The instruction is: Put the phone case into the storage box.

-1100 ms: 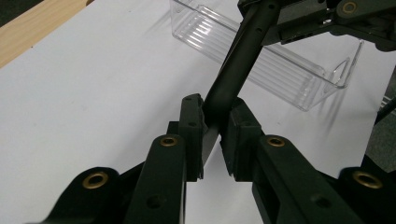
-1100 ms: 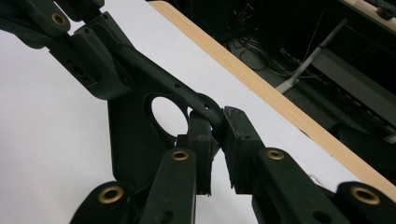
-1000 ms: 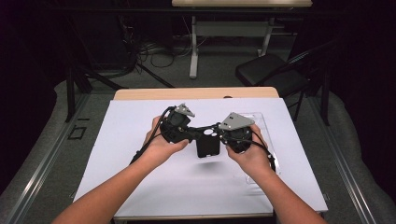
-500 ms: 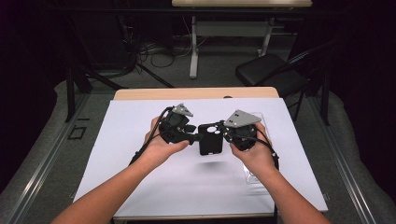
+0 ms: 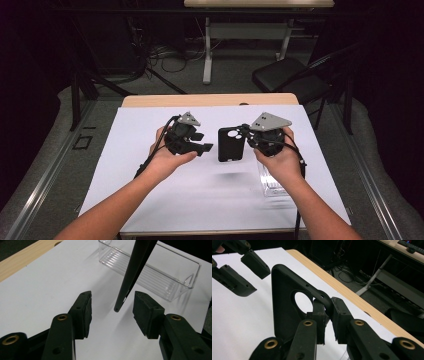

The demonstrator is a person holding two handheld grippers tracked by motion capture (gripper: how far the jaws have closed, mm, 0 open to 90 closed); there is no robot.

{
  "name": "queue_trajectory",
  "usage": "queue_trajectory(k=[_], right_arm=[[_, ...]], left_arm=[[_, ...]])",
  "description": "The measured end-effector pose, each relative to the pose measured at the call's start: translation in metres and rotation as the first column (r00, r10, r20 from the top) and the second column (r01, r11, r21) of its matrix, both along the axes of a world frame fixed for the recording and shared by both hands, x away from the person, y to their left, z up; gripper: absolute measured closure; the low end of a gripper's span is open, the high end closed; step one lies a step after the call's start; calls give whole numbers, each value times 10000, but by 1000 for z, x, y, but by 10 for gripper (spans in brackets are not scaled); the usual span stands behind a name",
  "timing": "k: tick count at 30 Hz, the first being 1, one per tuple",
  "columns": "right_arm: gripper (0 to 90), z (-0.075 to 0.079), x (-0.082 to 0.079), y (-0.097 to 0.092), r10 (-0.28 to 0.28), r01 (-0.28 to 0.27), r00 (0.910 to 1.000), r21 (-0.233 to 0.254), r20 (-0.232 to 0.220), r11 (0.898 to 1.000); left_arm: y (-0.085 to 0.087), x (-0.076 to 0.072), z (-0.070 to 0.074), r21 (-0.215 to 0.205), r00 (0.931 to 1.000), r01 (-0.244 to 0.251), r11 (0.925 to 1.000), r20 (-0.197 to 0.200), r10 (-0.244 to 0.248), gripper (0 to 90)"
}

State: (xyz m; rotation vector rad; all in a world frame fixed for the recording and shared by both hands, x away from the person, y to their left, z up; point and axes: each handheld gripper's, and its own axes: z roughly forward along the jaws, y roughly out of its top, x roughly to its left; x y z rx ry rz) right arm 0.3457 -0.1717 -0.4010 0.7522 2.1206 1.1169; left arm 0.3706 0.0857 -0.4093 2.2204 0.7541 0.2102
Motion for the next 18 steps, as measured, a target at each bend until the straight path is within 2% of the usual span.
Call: queue_trajectory(k=[9,15,18], right_arm=[[818,9,9,-20,-45,46,10000,487,-17,9988],[818,14,13,-31,7,-16,9999,806,106,9967],[818,18,14,-36,1,-21,9996,729,273,9973]], left_arm=[[15,0,-3,-237,9997,-212,9995,112,215,484],[22,-1,-5,-203,9995,-311,9993,91,313,491],[26,-1,-6,-151,9992,-385,9991,49,386,493]])
